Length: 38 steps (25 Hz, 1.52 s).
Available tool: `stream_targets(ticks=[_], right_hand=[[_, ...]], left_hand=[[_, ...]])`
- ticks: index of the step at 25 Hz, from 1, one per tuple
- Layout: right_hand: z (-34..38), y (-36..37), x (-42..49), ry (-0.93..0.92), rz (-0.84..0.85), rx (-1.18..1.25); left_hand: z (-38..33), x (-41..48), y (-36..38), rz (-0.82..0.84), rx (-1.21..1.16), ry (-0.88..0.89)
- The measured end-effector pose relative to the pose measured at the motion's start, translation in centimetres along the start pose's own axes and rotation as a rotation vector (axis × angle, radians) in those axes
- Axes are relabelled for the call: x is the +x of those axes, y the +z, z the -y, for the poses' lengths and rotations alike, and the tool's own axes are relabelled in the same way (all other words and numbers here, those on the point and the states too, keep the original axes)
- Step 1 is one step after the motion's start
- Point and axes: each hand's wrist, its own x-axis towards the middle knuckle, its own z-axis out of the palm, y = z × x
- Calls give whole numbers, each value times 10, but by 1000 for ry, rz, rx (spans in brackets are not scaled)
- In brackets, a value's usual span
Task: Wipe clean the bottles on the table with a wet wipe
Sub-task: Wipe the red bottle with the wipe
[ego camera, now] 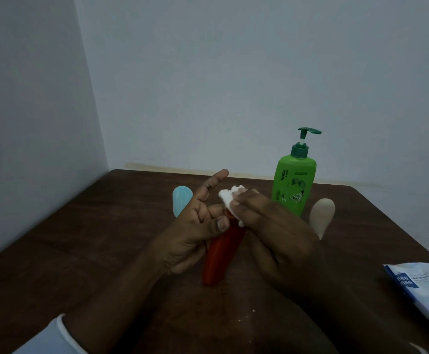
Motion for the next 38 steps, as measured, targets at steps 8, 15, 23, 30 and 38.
stream_targets(ticks=[8, 15, 23, 30, 38], right_hand=[[-19, -3, -2, 121, -39, -11], [-30, -8, -1, 351, -81, -63], [-45, -8, -5, 461, -169, -39], [-30, 2, -10, 298, -75, -78], [-13, 34, -16, 26, 391, -223]], left_hand=[[-1, 1, -3, 0, -18, -28], [-1, -5, -3, -40, 298, -193], [2, 2, 4, -304, 457, -180], [11, 0, 14, -335, 130, -269], [10, -4, 15, -366, -106, -277]])
